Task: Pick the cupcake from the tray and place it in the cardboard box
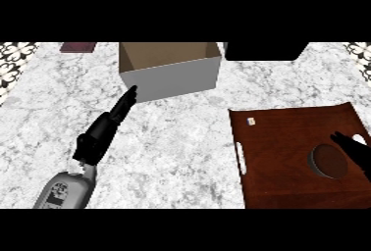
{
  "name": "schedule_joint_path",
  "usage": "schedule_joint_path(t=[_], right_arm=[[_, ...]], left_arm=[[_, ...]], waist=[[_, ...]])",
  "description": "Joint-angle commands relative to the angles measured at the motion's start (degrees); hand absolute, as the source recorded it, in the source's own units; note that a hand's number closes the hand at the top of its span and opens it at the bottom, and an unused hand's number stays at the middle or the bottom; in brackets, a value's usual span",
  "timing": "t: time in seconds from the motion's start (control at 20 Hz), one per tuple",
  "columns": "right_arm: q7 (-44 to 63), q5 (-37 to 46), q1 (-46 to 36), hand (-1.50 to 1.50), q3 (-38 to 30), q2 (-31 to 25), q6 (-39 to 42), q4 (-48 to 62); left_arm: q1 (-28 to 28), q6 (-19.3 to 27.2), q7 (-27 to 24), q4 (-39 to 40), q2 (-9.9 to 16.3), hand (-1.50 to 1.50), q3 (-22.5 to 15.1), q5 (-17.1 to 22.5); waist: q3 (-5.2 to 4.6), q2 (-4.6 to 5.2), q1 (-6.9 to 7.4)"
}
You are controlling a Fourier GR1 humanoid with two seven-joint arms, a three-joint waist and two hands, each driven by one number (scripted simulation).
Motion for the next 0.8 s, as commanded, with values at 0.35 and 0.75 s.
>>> schedule_joint_path(t=[0.35, 0.75], right_arm=[[-3.4, 10.6, -6.2, -1.50, -0.1, 8.2, 2.3, 8.6], [-5.3, 13.2, -6.0, -1.50, -4.0, 10.7, 8.9, 9.5]], left_arm=[[-1.9, -5.7, 1.5, -0.2, 0.7, 0.00, 6.1, 1.7], [2.2, -3.7, 0.8, -2.1, -3.7, 0.00, 3.8, -3.5]], waist=[[0.00, 0.05, 0.18], [-0.01, -0.01, 0.04]])
